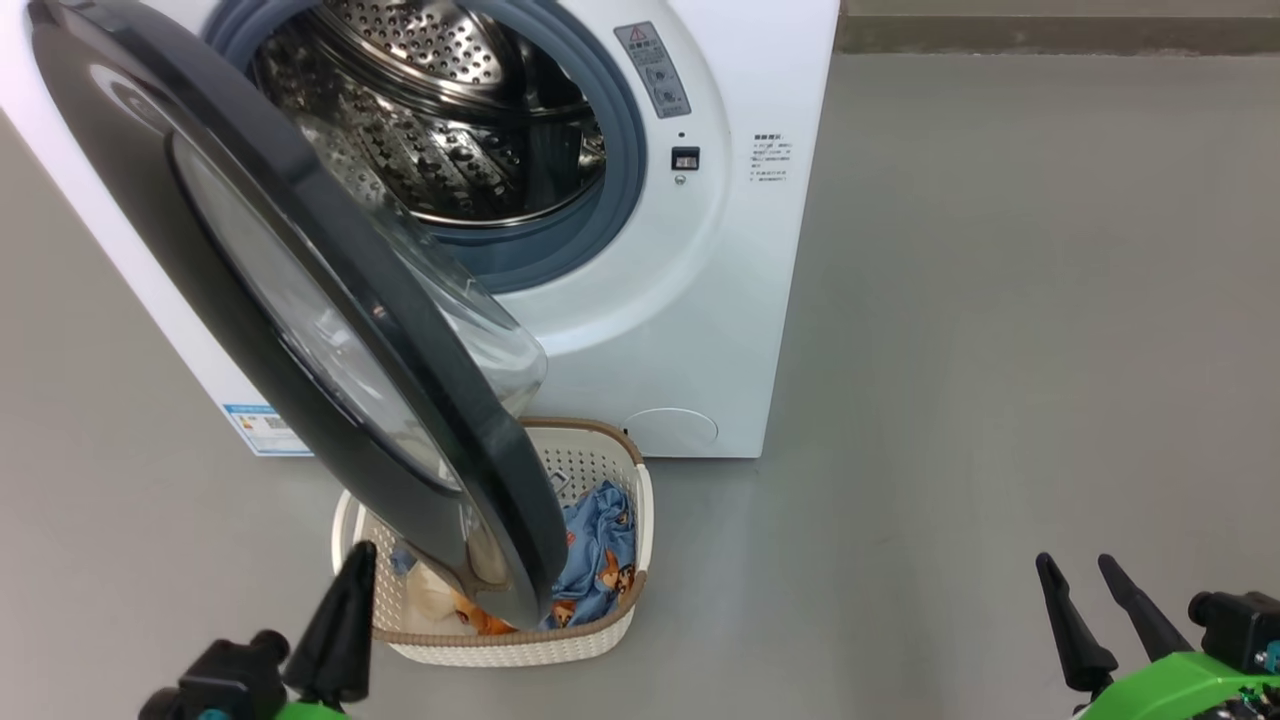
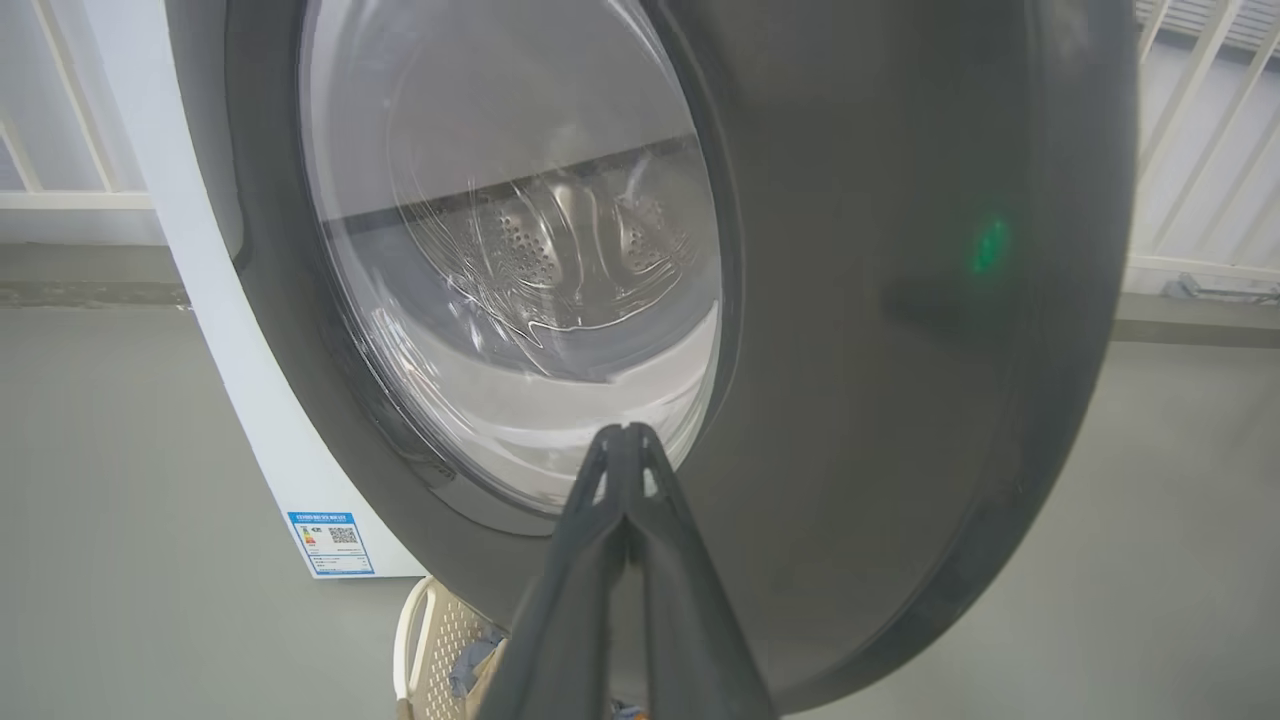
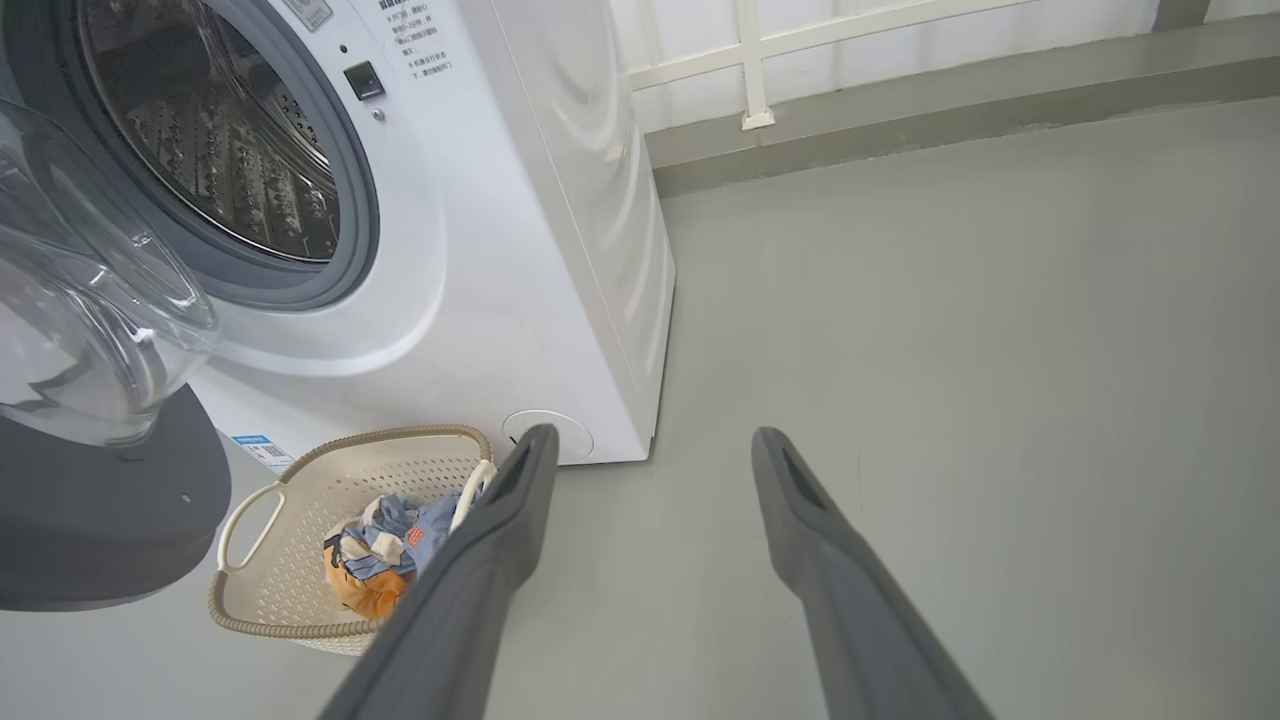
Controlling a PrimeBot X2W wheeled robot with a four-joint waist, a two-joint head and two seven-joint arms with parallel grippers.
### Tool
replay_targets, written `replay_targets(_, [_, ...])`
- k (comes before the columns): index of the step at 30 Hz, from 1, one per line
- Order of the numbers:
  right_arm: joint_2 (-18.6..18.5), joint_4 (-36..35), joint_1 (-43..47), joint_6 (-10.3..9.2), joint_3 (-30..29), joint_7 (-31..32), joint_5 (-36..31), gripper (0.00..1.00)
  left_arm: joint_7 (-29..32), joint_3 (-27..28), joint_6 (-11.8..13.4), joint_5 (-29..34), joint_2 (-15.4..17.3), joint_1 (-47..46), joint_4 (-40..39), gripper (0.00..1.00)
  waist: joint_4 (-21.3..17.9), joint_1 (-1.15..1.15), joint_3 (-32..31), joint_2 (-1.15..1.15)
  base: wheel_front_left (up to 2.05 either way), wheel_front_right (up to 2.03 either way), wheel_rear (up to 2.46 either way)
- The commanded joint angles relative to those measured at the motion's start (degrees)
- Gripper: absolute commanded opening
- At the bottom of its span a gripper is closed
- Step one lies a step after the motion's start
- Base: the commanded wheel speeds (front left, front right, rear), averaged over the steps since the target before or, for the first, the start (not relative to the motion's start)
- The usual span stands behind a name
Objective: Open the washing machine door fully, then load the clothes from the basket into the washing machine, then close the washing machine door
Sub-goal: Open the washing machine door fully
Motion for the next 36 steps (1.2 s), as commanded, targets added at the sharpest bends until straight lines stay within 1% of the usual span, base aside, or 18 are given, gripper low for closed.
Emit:
replay_targets(1, [-0.67,-1.13,0.45,0.09,0.93,-0.70,-0.22,1.00,-0.37,2.61,-0.15,-0.34,0.45,-2.84,-2.45,0.00,0.20,0.00,-0.08,0.00,0.00,0.00,0.00])
replay_targets(7, [-0.77,-1.15,0.34,0.09,0.90,-0.70,-0.04,1.00,-0.37,4.68,-0.15,-2.64,0.05,-4.65,-8.25,0.00,0.64,0.00,0.03,0.00,0.00,0.00,0.00])
replay_targets(13, [-0.87,-1.50,0.23,0.09,0.62,-0.70,-0.02,1.00,-0.37,4.68,0.13,-3.97,-0.30,-5.80,-18.90,0.00,0.78,0.00,0.11,0.00,0.00,0.00,0.00])
replay_targets(14, [-0.87,-1.50,0.23,0.09,0.62,-0.70,-0.02,1.00,-0.37,4.68,0.13,-3.97,-0.30,-5.80,-18.90,0.00,0.78,0.00,0.11,0.00,0.00,0.00,0.00])
replay_targets(19, [-0.88,-1.83,0.17,0.09,0.47,-0.70,-0.08,1.00,-0.37,-0.84,1.68,-4.89,-0.36,-6.18,-27.53,0.00,0.72,0.00,0.37,0.00,0.00,0.00,0.00])
replay_targets(22, [-0.88,-2.05,-0.04,0.09,0.53,-0.70,-0.17,1.00,-0.34,-5.17,2.69,-4.89,-0.36,-6.16,-30.36,0.00,0.62,0.00,0.65,0.00,0.00,0.00,0.00])
replay_targets(25, [-0.75,-2.25,-0.24,0.09,0.60,-0.70,-0.22,1.00,0.51,-9.49,3.14,-5.07,-0.37,-6.38,-31.26,0.00,0.53,0.00,0.84,0.00,0.00,0.00,0.00])
replay_targets(27, [-0.69,-2.35,-0.32,0.09,0.72,-0.70,-0.24,1.00,1.41,-12.13,3.17,-4.24,-0.37,-6.65,-30.74,0.00,0.46,0.00,0.94,0.00,0.00,0.00,0.00])
replay_targets(28, [-0.68,-2.38,-0.36,0.09,0.83,-0.70,-0.24,1.00,1.54,-13.52,3.29,-4.94,-0.37,-6.64,-30.28,0.00,0.40,0.00,0.96,0.00,0.00,0.00,0.00])
replay_targets(32, [-0.58,-2.42,-0.62,0.09,1.22,-0.70,-0.21,1.00,2.11,-17.68,3.63,-6.75,-0.37,-6.84,-26.23,0.00,0.14,0.00,1.08,0.00,0.00,0.00,0.00])
replay_targets(36, [-0.42,-2.40,-0.88,0.09,1.67,-0.70,-0.13,1.00,1.96,-20.01,3.55,-7.81,-0.37,-7.97,-19.66,0.00,0.06,0.00,1.31,0.00,0.00,0.00,0.00])
